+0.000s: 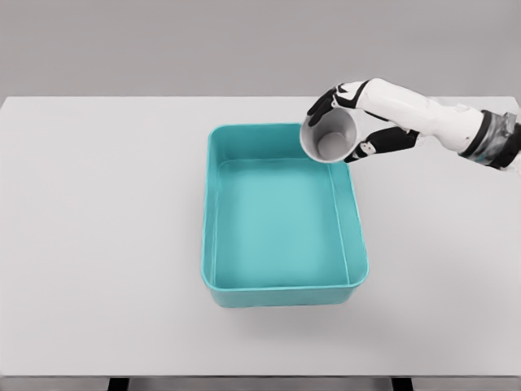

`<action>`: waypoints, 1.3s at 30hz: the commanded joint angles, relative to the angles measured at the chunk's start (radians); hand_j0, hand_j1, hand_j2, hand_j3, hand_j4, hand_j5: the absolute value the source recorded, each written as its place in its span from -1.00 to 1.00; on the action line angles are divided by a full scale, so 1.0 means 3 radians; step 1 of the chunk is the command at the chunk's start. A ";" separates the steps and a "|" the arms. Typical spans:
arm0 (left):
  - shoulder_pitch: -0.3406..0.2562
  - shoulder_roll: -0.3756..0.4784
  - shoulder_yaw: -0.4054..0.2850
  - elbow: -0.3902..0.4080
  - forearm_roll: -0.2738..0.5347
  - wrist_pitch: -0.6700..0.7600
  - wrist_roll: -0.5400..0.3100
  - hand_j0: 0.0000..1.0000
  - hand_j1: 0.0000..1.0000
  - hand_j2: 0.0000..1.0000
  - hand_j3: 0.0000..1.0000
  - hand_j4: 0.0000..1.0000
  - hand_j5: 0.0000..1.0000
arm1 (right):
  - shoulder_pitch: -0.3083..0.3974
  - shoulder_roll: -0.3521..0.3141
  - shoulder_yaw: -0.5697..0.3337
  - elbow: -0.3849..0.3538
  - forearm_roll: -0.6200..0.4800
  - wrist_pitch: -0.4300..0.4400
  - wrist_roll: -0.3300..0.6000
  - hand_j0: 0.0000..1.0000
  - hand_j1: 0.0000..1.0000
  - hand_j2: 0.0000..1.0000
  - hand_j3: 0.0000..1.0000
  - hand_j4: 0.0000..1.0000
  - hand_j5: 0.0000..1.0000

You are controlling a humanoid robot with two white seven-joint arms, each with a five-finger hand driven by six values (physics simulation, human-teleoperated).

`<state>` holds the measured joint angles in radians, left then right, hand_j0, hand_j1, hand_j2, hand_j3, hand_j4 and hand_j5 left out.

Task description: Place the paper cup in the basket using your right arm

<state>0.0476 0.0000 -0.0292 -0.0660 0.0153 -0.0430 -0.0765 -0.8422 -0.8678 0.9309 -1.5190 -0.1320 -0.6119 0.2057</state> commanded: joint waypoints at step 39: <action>0.0025 0.0000 0.0000 0.0015 0.0000 0.0005 -0.0001 1.00 1.00 1.00 1.00 1.00 1.00 | -0.0506 -0.0988 0.0640 -0.0034 0.0598 0.0003 0.0081 1.00 1.00 1.00 1.00 1.00 1.00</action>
<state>0.0583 0.0000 -0.0292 -0.0638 0.0157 -0.0421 -0.0766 -0.9924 -1.1673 1.1241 -1.5293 0.0475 -0.6121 0.2297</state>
